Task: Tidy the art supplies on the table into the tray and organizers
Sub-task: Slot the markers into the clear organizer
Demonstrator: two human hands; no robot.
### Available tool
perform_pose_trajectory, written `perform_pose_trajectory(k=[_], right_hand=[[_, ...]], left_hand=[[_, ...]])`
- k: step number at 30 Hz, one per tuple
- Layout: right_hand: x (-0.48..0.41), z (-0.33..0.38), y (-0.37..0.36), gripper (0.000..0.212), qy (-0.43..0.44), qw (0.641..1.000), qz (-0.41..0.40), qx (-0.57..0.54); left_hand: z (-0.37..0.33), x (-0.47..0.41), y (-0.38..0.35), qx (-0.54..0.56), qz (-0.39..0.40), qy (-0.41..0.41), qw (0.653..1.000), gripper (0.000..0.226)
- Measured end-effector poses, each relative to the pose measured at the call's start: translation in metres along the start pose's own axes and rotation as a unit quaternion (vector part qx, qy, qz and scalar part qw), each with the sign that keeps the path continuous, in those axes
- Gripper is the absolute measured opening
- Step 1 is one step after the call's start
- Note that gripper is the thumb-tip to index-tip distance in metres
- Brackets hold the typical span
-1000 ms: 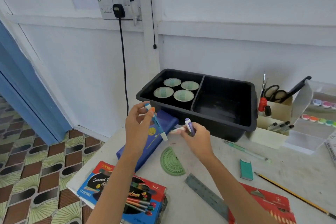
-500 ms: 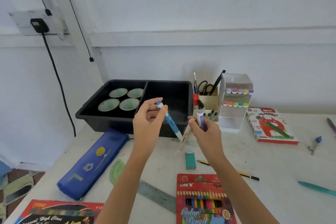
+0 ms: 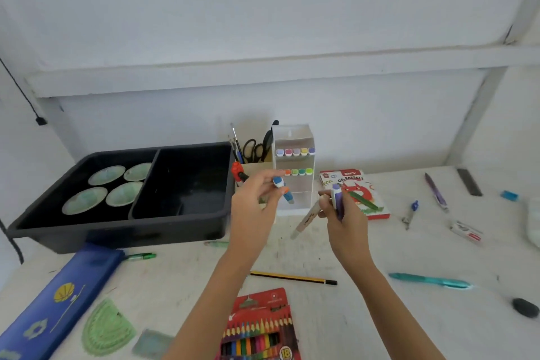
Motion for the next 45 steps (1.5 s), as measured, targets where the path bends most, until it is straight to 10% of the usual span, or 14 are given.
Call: perform_pose_trajectory(k=[15, 35, 41, 45], right_hand=[[-0.009, -0.016, 0.025, 0.009, 0.040, 0.999, -0.026, -0.004], [-0.064, -0.039, -0.029, 0.022, 0.064, 0.977, 0.139, 0.148], [-0.072, -0.048, -0.039, 0.026, 0.043, 0.982, 0.123, 0.139], [-0.076, -0.054, -0.044, 0.025, 0.046, 0.986, 0.117, 0.112]], left_hand=[[0.043, -0.009, -0.036, -0.250, 0.042, -0.068, 0.965, 0.026], [0.066, -0.048, -0.052, -0.592, 0.173, 0.014, 0.787, 0.043], [0.059, -0.051, -0.053, -0.591, 0.175, 0.008, 0.788, 0.037], [0.049, -0.053, -0.033, -0.483, 0.088, -0.080, 0.868, 0.019]])
Point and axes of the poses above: each hand's wrist, its own x-axis away from the middle knuckle, its own y-axis out of the back of the hand, z = x × y, the point moved 1 cm from there along -x, towards the middle knuckle, and after that the axes turned 12 degrees about z, right-handed, at the moved point
